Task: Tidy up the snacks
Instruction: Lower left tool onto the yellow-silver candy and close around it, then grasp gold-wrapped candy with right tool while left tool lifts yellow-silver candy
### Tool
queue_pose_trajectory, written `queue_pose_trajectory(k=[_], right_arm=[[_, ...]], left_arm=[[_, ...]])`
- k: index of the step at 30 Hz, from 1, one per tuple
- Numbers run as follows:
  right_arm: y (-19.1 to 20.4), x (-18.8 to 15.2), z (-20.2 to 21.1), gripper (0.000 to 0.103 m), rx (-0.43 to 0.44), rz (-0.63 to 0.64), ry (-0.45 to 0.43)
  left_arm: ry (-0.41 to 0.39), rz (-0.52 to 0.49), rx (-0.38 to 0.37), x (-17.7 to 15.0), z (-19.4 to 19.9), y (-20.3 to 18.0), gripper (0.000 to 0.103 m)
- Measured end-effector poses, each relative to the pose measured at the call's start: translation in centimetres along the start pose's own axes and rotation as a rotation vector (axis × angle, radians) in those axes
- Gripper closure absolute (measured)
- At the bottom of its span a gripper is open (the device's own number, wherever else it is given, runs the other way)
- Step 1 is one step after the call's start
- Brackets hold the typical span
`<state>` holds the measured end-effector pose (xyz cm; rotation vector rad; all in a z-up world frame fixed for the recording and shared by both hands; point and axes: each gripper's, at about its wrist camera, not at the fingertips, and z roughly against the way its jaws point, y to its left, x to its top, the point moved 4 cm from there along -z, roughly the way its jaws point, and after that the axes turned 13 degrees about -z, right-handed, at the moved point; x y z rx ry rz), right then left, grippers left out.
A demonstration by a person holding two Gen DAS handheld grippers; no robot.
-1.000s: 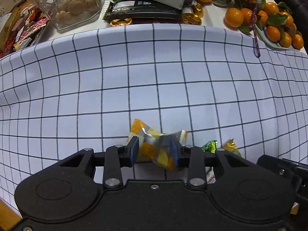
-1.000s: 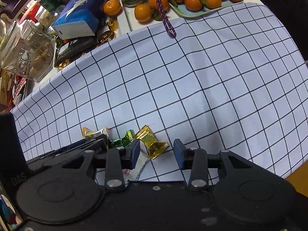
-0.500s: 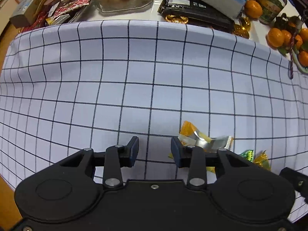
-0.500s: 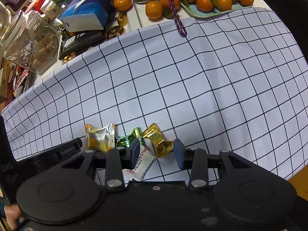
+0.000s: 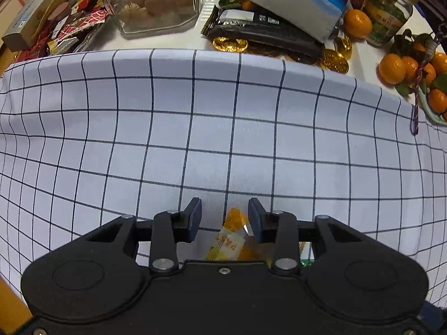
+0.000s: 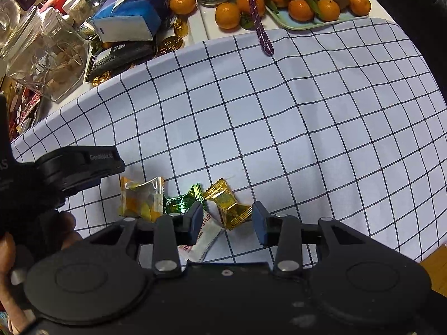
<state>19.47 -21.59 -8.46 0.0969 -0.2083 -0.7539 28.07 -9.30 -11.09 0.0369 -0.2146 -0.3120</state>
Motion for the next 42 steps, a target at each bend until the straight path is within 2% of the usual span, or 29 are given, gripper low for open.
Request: queue_pose_trajectory(k=[7, 13, 18, 24, 32, 33, 34, 36, 40, 42], right_arm=[[-0.3, 0.5, -0.1, 0.062, 0.018, -0.033, 0.029], [-0.7, 0.4, -1.3, 0.062, -0.013, -0.037, 0.045], [-0.6, 0.2, -2.8, 0.062, -0.026, -0.046, 0.061], [0.5, -0.1, -3.7, 0.062, -0.063, 0.005, 0.016], [1.3, -0.7, -5.3, 0.062, -0.107, 0.066, 0.006], [1.3, -0.8, -5.4, 0.064, -0.112, 0.067, 0.002], [1.3, -0.8, -5.5, 0.070, -0.121, 0.066, -0.003], [1.3, -0.7, -5.6, 0.071, -0.120, 0.061, -0.008], [1.1, -0.6, -5.1, 0.081, -0.101, 0.044, -0.003], [1.0, -0.4, -4.7, 0.081, -0.087, 0.031, 0.003]], left_arm=[[0.046, -0.056, 0.015, -2.1, -0.3, 0.8, 0.056], [0.054, -0.140, 0.028, -4.7, -0.1, 0.7, 0.056], [0.057, -0.110, -0.030, -5.9, 0.7, 2.1, 0.056], [0.019, -0.071, -0.067, -6.2, 2.2, 4.3, 0.056], [0.016, -0.073, -0.119, -6.2, 3.4, 4.5, 0.056], [0.015, -0.078, -0.121, -6.3, 3.7, 4.2, 0.056], [0.013, -0.082, -0.123, -6.2, 3.6, 3.7, 0.056], [0.011, -0.093, -0.129, -6.1, 3.4, 3.2, 0.056], [0.004, -0.121, -0.140, -6.1, 3.4, 2.3, 0.056], [0.001, -0.142, -0.146, -6.1, 3.3, 1.8, 0.056]])
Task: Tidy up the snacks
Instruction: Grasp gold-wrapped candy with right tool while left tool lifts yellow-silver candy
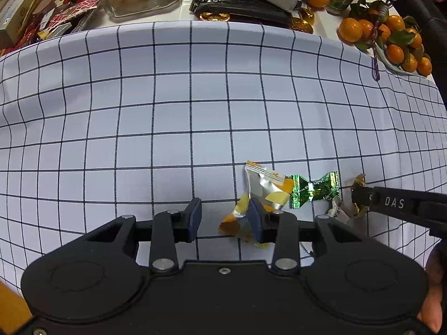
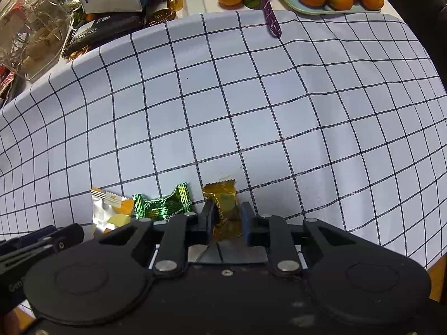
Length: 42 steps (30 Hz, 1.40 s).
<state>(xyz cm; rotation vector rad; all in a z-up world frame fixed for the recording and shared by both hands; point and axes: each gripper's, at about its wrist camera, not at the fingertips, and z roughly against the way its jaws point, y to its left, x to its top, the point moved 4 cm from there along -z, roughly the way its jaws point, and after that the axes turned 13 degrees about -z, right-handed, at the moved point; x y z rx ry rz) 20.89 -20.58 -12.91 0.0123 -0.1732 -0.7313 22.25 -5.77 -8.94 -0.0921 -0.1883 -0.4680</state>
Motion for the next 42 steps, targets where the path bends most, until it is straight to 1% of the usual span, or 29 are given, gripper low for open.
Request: queue_pose_trajectory(k=[6, 9, 14, 16, 28, 36, 39, 42], right_arm=[[-0.9, 1.0, 1.3, 0.082, 0.005, -0.032, -0.030], [-1.4, 1.3, 2.0, 0.082, 0.012, -0.053, -0.031], [-2.2, 1.6, 2.5, 0.082, 0.021, -0.077, -0.028], [-2.3, 1.6, 2.6, 0.081, 0.026, -0.079, -0.025], [-2.2, 1.3, 3.6, 0.082, 0.058, -0.078, -0.020], [-2.6, 1.4, 3.7, 0.082, 0.059, -0.092, -0.022], [-2.5, 1.3, 3.7, 0.081, 0.055, -0.088, -0.027], [-2.4, 1.2, 3.7, 0.081, 0.056, -0.088, -0.028]], left_arm=[[-0.014, -0.078, -0.026, 0.3, -0.4, -2.0, 0.056], [-0.009, -0.112, -0.030, 0.3, -0.7, -2.9, 0.056], [0.007, -0.131, -0.005, 0.4, -1.6, -3.5, 0.056], [0.013, -0.131, 0.011, 0.4, -1.9, -3.6, 0.056], [0.029, -0.079, 0.013, 1.4, -3.3, -3.4, 0.053], [0.031, -0.083, 0.037, 2.1, -4.1, -4.5, 0.053], [0.022, -0.076, 0.033, 2.1, -4.2, -4.6, 0.056], [0.012, -0.068, 0.049, 1.9, -3.8, -4.3, 0.059]])
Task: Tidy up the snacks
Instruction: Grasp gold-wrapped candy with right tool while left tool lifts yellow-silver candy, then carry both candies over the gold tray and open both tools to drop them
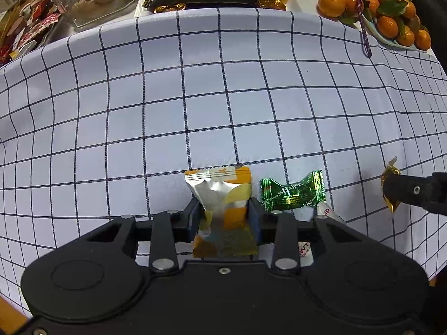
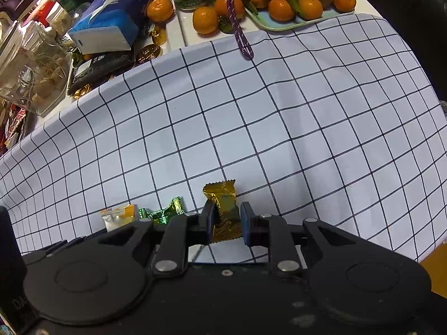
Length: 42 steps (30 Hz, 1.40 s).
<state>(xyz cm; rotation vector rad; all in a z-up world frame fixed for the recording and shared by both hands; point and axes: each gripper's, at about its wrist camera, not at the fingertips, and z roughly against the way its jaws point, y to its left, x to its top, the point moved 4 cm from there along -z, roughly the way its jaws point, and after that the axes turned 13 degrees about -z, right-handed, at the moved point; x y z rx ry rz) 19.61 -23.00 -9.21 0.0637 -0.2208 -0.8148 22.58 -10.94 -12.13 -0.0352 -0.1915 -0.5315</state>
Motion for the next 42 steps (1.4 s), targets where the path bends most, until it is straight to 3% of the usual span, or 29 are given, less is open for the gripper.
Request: queue_pose_trajectory(k=[10, 23, 32, 39, 42], right_arm=[[0.2, -0.1, 0.7, 0.082, 0.007, 0.016, -0.033], [-0.1, -0.4, 2.7, 0.082, 0.036, 0.052, -0.152], [-1.2, -2.2, 5.9, 0.082, 0.144, 0.069, -0.245], [-2.1, -5.9, 8.5, 0.082, 0.190, 0.146, -0.371], [-3.2, -8.2, 9.2, 0.082, 0.232, 0.150, -0.366]], left_arm=[[-0.053, 0.019, 0.028, -0.1, 2.4, 0.9, 0.059], [-0.125, 0.021, 0.096, -2.2, 5.4, 2.0, 0.059], [-0.220, 0.071, 0.085, -5.7, 9.6, 2.7, 0.059], [-0.249, 0.123, 0.054, -11.2, 11.4, 2.5, 0.059], [-0.264, 0.135, 0.047, -13.7, 12.1, 2.0, 0.059]])
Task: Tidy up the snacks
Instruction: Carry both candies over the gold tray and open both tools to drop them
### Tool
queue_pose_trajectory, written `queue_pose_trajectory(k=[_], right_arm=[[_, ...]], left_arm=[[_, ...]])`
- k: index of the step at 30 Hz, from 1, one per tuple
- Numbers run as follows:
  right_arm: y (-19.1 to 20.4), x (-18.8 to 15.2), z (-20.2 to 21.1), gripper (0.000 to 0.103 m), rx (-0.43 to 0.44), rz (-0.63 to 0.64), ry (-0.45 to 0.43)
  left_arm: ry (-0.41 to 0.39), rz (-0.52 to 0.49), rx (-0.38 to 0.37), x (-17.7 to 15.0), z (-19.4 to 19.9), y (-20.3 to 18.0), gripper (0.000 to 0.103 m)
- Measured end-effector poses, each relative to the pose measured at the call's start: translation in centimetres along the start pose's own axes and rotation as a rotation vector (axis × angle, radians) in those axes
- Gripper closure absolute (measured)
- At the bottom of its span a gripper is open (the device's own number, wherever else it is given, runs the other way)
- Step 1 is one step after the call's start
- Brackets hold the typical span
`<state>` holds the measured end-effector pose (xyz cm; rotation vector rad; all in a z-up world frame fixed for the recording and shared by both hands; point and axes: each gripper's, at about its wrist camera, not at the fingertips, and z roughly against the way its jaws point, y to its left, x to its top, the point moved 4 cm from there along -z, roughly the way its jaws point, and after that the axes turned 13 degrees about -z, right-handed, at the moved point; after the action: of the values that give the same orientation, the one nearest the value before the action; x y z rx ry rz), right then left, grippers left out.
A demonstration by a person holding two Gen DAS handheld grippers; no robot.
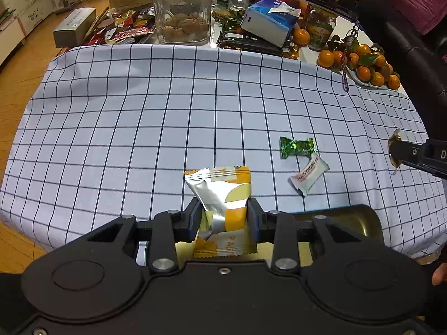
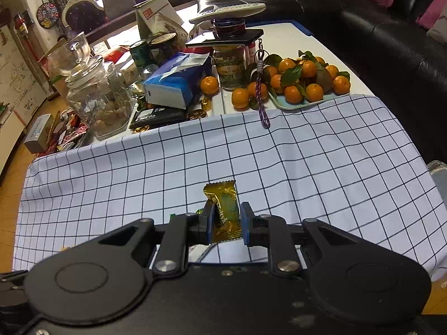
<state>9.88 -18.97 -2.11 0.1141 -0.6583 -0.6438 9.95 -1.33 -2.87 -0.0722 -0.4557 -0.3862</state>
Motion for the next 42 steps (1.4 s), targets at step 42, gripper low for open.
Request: queue_pose_trajectory(k=[42], right_arm=[[-5.8, -13.0, 7.4, 0.077, -0.006, -0.181, 0.017]], left_arm=[[0.034, -0.110, -0.086, -11.1, 2.4, -4.1, 0.057]])
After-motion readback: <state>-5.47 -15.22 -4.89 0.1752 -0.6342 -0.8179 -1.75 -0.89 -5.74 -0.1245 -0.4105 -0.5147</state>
